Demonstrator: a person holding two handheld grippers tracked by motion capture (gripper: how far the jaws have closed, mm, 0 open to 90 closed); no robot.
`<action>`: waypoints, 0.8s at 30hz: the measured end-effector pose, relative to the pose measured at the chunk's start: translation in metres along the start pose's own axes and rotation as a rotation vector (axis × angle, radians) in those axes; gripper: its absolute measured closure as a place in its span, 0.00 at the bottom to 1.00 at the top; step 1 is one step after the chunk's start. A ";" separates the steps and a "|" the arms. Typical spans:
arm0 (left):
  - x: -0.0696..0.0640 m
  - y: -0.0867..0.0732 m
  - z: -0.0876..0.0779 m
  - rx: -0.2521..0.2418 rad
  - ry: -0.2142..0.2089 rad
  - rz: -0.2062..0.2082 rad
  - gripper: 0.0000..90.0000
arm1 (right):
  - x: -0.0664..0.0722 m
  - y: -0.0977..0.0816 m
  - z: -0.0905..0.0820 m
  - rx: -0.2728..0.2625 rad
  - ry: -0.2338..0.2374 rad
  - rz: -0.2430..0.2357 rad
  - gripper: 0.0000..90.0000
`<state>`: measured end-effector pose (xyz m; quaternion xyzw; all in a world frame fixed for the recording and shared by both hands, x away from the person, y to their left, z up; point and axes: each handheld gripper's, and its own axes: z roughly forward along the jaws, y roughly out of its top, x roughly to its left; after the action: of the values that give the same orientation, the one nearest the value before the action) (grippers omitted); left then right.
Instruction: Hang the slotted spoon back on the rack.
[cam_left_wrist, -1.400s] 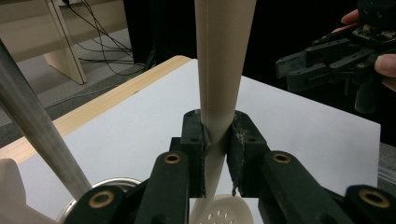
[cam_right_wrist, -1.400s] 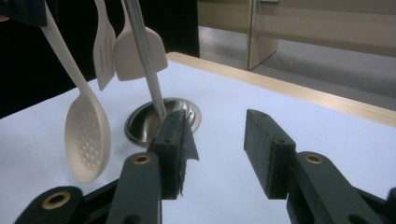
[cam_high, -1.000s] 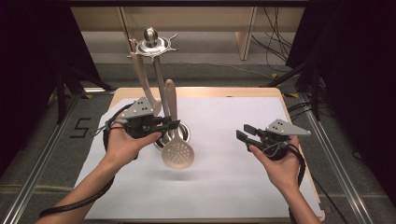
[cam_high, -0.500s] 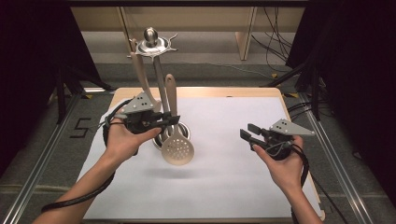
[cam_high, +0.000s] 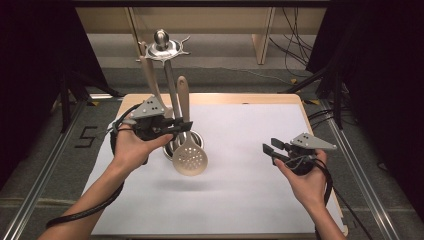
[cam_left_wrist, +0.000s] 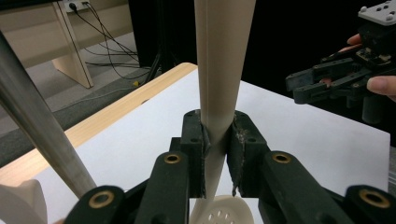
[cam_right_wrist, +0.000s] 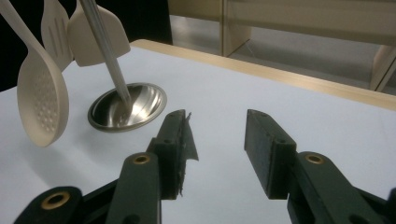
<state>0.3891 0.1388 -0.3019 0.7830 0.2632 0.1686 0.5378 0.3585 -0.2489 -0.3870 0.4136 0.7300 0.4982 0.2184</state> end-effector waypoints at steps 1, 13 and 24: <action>0.000 0.002 0.000 -0.001 -0.001 0.008 0.85 | -0.001 0.000 -0.001 -0.011 -0.008 -0.009 0.66; 0.008 0.003 -0.008 0.020 0.020 -0.017 0.85 | -0.002 0.005 -0.002 -0.009 -0.019 -0.030 0.66; 0.019 0.010 -0.014 0.020 0.027 -0.024 0.85 | 0.004 0.003 -0.001 0.002 -0.012 -0.012 0.66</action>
<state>0.3987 0.1580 -0.2875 0.7829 0.2813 0.1701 0.5283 0.3563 -0.2457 -0.3834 0.4125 0.7317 0.4935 0.2254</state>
